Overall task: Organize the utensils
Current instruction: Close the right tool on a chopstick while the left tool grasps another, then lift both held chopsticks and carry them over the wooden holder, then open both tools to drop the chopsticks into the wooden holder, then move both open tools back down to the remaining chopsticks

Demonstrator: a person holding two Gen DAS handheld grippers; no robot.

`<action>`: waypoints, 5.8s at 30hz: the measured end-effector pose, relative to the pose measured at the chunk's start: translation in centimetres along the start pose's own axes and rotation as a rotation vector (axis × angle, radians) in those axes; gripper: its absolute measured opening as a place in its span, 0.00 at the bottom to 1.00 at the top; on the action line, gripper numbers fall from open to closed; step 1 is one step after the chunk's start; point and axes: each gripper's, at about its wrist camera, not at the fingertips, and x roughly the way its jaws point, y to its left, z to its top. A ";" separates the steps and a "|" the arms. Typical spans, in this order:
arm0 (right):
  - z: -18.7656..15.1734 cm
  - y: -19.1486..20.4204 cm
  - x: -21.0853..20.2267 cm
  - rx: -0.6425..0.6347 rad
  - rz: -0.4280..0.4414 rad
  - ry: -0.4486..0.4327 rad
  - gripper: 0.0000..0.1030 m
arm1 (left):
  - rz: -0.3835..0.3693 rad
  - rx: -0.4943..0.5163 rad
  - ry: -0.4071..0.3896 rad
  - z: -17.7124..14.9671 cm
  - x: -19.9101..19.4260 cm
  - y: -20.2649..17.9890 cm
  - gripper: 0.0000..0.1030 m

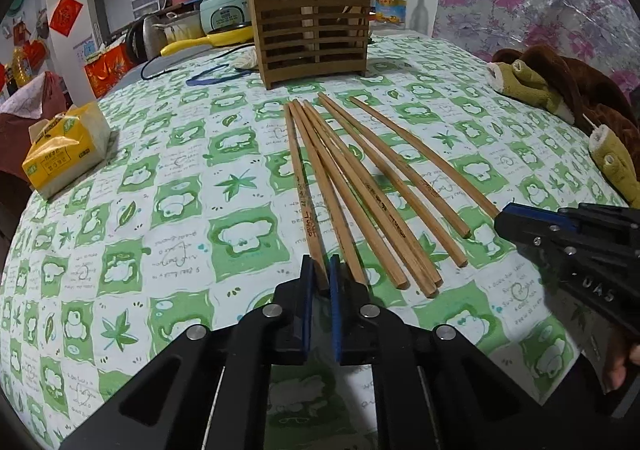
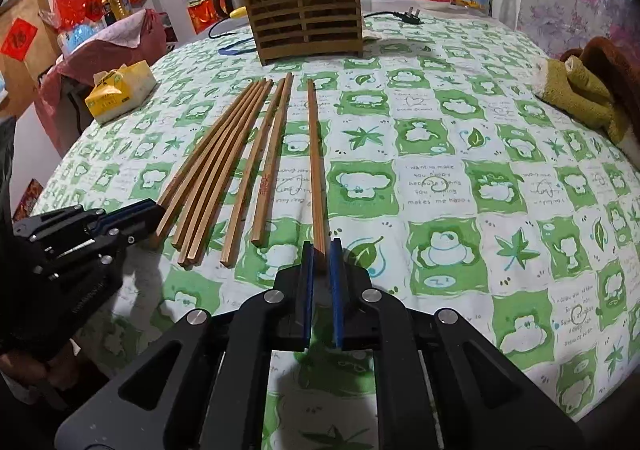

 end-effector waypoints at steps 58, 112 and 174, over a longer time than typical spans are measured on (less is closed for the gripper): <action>11.1 0.6 -11.5 -0.016 0.068 -0.390 0.06 | -0.002 0.028 -0.267 9.5 -11.8 2.8 0.05; 25.0 -2.4 -3.3 0.065 -0.066 -0.489 0.62 | 0.071 -0.026 -0.332 24.4 -5.3 4.3 0.46; 0.1 -1.0 -2.8 0.075 -0.077 -0.110 0.68 | -0.055 -0.071 0.086 0.7 -0.2 -0.1 0.07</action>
